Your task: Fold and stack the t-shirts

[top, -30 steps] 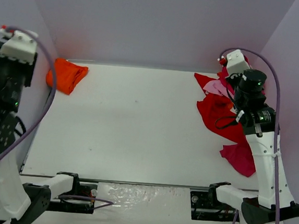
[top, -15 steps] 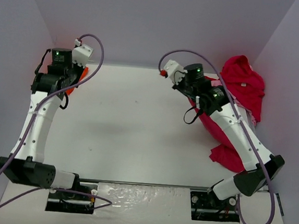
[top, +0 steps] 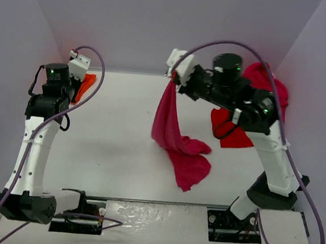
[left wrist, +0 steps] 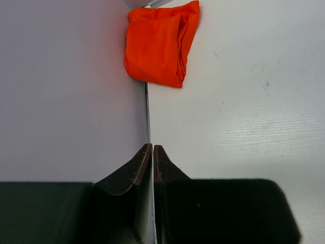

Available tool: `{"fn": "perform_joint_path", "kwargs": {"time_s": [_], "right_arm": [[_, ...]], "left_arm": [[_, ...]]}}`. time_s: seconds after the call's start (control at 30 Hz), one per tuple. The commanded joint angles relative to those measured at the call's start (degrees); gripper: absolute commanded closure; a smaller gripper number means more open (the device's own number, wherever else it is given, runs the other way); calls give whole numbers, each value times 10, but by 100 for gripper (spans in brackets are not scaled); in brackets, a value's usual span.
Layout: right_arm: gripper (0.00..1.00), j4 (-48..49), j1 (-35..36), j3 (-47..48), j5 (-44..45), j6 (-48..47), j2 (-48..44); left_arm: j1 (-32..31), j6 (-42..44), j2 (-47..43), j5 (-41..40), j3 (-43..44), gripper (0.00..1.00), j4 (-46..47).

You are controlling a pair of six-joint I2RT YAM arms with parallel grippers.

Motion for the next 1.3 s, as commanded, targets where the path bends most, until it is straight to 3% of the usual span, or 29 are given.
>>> {"fn": "perform_joint_path", "kwargs": {"time_s": [0.0,0.2,0.3,0.47,0.73,0.83,0.93,0.97,1.0,1.07,1.1,1.2,1.27], "right_arm": [[100,48,-59,43,10,24,-52],[100,230,-64,-172,258,10,-38],[100,305,-63,-265,331,-18,-4],[100,348,-66,-310,401,-32,82],[100,665,-120,-381,596,-204,171],[100,558,-169,-323,548,-153,192],[100,523,-167,-337,527,-142,194],[96,522,-164,-344,540,-144,201],[84,518,-163,-348,555,-144,210],[23,502,-167,-354,590,-151,231],[1,497,-173,-357,607,-153,240],[0,497,-201,-360,608,-138,230],[0,497,-213,-360,594,-110,194]], "left_arm": [[7,6,-8,-5,-4,97,51],[6,2,3,24,2,97,44],[4,-1,5,45,3,97,33],[1,12,1,57,-4,97,14],[-21,15,20,87,15,99,-12],[-27,6,29,109,0,99,1],[-54,7,55,120,-2,99,-6],[-59,10,63,121,-1,99,-13],[-63,13,72,124,2,97,-21],[-75,20,93,137,18,93,-51],[-80,22,104,145,25,91,-67],[-100,31,115,180,21,85,-88],[-120,38,113,185,4,73,-86]]}}
